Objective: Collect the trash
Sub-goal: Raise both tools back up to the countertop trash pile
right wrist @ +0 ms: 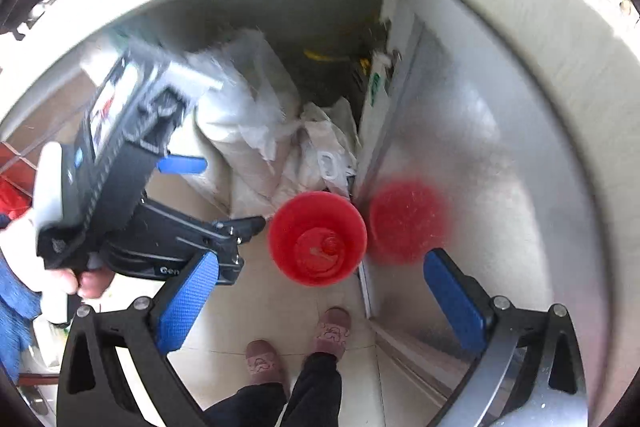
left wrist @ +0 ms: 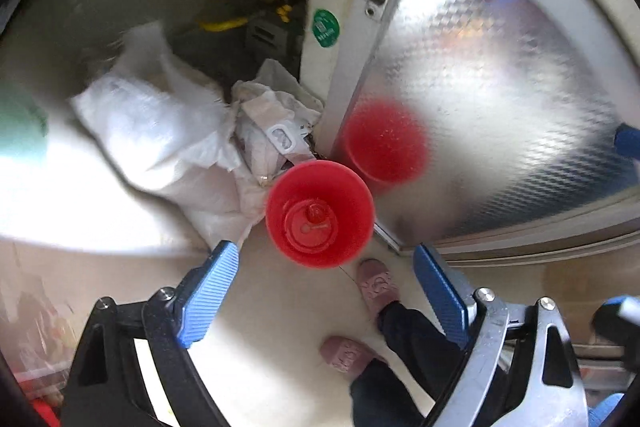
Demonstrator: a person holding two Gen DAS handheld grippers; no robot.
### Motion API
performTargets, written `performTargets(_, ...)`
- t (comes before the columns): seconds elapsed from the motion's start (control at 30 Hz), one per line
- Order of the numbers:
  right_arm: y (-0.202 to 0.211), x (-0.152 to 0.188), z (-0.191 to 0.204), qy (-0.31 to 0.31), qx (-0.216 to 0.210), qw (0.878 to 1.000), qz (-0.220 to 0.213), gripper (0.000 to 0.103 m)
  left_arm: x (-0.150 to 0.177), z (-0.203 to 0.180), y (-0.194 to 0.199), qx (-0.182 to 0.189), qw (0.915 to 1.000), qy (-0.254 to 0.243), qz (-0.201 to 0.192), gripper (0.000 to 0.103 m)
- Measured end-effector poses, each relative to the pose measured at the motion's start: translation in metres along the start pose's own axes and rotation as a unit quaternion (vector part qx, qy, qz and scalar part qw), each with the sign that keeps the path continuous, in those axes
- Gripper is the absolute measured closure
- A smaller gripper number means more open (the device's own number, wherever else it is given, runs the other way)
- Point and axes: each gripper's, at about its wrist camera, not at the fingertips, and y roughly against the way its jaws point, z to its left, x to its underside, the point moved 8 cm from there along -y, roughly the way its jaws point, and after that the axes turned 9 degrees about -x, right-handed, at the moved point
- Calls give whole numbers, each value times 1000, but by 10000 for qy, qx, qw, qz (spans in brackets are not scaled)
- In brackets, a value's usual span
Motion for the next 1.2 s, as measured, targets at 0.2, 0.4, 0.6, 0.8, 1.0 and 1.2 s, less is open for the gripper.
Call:
performTargets(0.2, 71, -24, 27, 312, -59, 9990, -305, 0, 18, 12, 87, -114, 9987, 446, -234, 0)
performTargets(0.4, 120, -56, 28, 234, 27, 9975, -665, 0, 0, 27, 164, -186, 9948, 766, -638, 0)
performTargets(0.6, 160, -88, 22, 253, 133, 9950, -962, 0, -47, 39, 227, -90, 9894, 925, -1117, 0)
performTargets(0.8, 186, -117, -18, 141, 636, 9901, -1241, 0, -98, 39, 252, -463, 9881, 683, -1299, 0)
performTargets(1.0, 187, -137, -89, 199, 1542, 9790, -1317, 0, -149, 28, 251, -351, 9883, 531, -1389, 0)
performTargets(1.2, 166, -157, -164, 346, 2063, 9724, -1033, 0, -199, 19, 233, -158, 9927, 478, -1097, 0)
